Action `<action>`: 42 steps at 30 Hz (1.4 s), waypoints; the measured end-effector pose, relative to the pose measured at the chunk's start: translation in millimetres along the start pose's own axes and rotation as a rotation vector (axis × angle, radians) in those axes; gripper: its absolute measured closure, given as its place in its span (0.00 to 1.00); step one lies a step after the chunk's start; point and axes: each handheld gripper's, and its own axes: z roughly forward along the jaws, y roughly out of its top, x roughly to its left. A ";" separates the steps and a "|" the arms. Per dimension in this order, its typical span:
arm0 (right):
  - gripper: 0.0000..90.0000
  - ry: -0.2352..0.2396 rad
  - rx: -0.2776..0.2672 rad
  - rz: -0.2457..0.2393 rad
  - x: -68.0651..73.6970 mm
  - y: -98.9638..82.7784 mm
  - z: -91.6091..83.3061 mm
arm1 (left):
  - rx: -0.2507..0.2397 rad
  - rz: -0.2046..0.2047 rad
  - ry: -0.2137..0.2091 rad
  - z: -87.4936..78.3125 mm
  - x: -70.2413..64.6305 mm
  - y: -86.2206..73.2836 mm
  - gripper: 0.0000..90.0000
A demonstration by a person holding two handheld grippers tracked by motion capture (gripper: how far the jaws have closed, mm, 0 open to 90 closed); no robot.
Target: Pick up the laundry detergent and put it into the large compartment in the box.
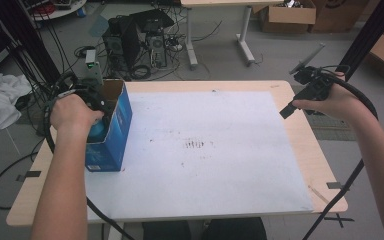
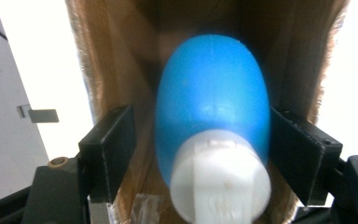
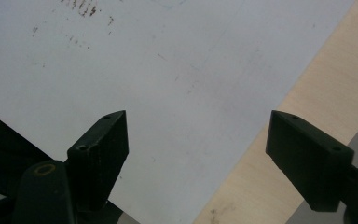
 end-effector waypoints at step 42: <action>0.23 0.000 -0.006 0.000 1.6 4.8 -8.7 | -0.199 0.489 -0.041 -46.3 -176.3 -1.3 0.01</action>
